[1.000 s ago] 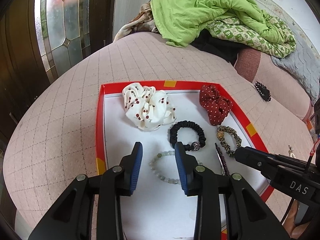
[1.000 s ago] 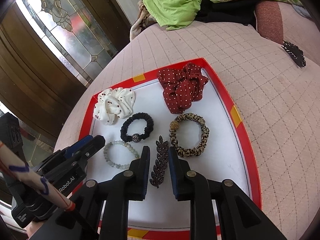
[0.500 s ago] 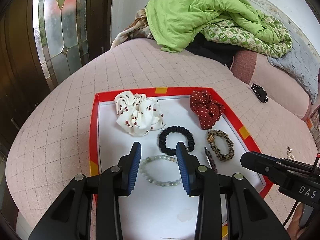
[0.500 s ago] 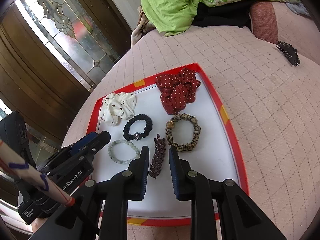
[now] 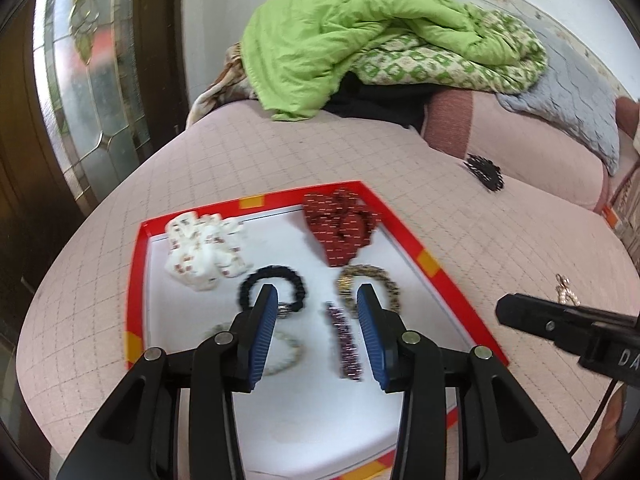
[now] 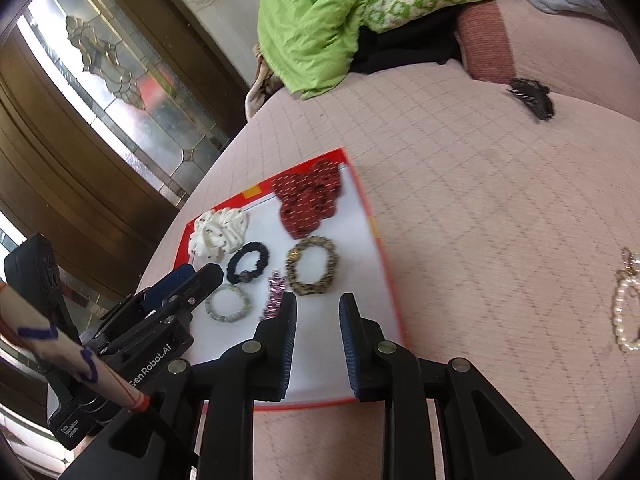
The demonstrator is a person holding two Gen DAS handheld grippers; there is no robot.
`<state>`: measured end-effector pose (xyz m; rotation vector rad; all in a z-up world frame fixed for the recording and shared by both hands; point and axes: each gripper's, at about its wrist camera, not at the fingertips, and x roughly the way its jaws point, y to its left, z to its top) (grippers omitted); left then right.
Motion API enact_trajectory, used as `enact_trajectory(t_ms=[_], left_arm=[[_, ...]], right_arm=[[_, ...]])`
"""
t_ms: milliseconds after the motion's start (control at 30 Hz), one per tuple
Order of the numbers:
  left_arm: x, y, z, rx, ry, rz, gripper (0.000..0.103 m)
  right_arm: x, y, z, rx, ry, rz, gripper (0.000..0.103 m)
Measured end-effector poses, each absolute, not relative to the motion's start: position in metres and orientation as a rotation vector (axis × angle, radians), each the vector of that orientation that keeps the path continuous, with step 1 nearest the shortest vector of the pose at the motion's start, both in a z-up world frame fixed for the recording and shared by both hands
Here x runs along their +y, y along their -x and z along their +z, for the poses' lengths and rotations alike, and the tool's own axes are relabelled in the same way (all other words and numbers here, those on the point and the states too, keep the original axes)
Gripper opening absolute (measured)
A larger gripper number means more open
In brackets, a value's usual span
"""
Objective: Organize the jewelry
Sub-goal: 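Withdraw both tools from the box toward the pearl bracelet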
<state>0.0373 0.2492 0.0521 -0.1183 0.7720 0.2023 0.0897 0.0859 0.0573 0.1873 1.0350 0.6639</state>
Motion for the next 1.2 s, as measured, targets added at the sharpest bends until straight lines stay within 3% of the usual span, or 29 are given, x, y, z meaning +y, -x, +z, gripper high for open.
enact_trajectory(t_ms=[167,667,967,1200], left_arm=[[0.219,-0.046,0.053,0.772,0.073,0.171,0.040],[0.115,-0.058,0.042,0.814,-0.051,0.061,0.040],[0.039,-0.066,0.020,0.939,0.033,-0.114,0.040],[-0.020,-0.102,0.010,1.021,0.086,-0.204,0.040]], right_arm=[[0.042,-0.095,0.061,1.013,-0.225,0.629,0.029],[-0.113,-0.121,0.047,0.971,-0.428,0.461,0.030],[-0.196,-0.130,0.069,0.861,-0.456,0.293,0.030],[-0.237,-0.136,0.054,0.892,-0.587,0.272,0.030]])
